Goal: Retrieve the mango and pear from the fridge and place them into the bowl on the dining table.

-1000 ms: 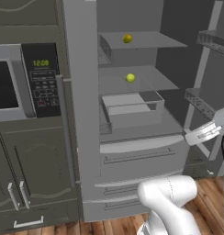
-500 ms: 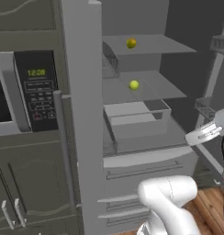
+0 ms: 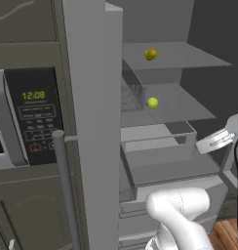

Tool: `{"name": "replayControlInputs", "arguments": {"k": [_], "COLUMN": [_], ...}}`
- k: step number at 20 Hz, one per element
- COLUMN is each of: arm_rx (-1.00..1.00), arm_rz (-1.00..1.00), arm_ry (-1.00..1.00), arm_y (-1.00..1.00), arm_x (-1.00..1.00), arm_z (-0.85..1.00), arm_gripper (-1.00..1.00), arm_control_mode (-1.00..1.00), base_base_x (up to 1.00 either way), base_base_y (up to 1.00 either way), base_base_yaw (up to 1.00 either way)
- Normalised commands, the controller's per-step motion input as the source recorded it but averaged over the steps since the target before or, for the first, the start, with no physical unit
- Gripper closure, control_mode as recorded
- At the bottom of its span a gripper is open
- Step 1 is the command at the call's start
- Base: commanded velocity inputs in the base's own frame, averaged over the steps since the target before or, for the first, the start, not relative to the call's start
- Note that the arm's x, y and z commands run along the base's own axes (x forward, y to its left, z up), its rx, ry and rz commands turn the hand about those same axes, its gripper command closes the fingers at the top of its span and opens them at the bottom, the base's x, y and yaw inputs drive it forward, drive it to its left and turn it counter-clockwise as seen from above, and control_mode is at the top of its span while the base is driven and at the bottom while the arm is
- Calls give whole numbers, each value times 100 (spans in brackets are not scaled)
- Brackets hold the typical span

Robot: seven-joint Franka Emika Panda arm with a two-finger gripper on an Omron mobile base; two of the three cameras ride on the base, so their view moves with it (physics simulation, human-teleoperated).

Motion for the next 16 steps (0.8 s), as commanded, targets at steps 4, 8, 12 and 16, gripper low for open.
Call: {"name": "replayControlInputs", "arguments": {"k": [4,8,12,16], "arm_rx": [0,7,1,0], "arm_rz": [0,0,0,0], "arm_ry": [0,20,11,2], "arm_y": [0,-4,0,0], "arm_x": [0,85,48,28], "arm_z": [0,23,51,62], "arm_gripper": [-100,-100,-100,-100], "arm_control_mode": [100,-100,-100,-100], "base_base_x": [100,0,0,0], "base_base_y": [-24,0,0,0], "base_base_yaw": [0,0,0,0]}}
